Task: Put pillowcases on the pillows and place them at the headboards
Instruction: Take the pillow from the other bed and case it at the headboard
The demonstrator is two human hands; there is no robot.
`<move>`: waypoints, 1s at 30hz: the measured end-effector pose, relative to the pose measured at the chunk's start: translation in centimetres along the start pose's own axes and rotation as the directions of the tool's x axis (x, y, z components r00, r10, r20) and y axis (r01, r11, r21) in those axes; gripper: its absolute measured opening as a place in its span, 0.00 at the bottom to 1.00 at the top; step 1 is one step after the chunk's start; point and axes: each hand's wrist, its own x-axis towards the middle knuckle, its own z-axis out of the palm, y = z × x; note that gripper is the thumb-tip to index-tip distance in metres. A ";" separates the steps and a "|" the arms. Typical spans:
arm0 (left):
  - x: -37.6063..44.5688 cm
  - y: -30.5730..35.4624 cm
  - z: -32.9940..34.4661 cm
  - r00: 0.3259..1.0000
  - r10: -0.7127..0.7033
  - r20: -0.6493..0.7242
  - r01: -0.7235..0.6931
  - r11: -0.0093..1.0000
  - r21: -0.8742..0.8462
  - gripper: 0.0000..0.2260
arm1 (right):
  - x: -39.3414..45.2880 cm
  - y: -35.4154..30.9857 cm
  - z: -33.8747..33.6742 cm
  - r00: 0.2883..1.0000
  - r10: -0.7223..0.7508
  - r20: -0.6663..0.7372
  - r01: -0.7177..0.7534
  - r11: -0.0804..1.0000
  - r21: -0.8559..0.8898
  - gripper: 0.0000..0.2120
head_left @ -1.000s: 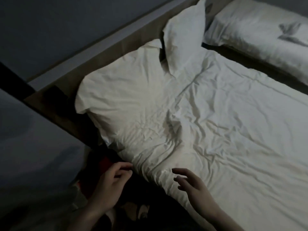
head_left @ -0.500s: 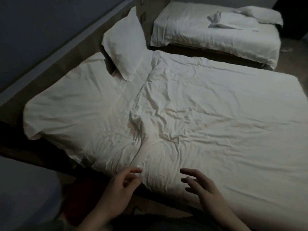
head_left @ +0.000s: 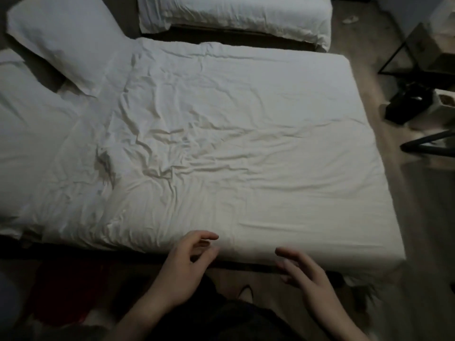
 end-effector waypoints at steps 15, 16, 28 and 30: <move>6.1 5.4 13.4 0.991 0.053 0.124 -0.063 0.995 0.078 0.07 | -1.8 2.1 -12.2 0.973 -0.030 -0.230 0.065 0.987 0.149 0.30; 6.1 6.1 14.6 0.990 0.057 0.129 -0.066 0.995 0.070 0.07 | -1.5 2.1 -13.3 0.969 -0.031 -0.246 0.072 0.985 0.158 0.33; 4.3 8.4 35.3 0.997 -0.046 -0.068 0.043 0.998 -0.045 0.06 | -0.1 5.9 -36.0 0.991 -0.099 -0.093 0.107 0.990 0.092 0.36; 2.3 9.1 40.4 0.991 -0.083 -0.106 0.069 0.990 -0.124 0.05 | -1.1 6.2 -40.7 0.995 -0.088 -0.041 0.091 0.993 0.070 0.26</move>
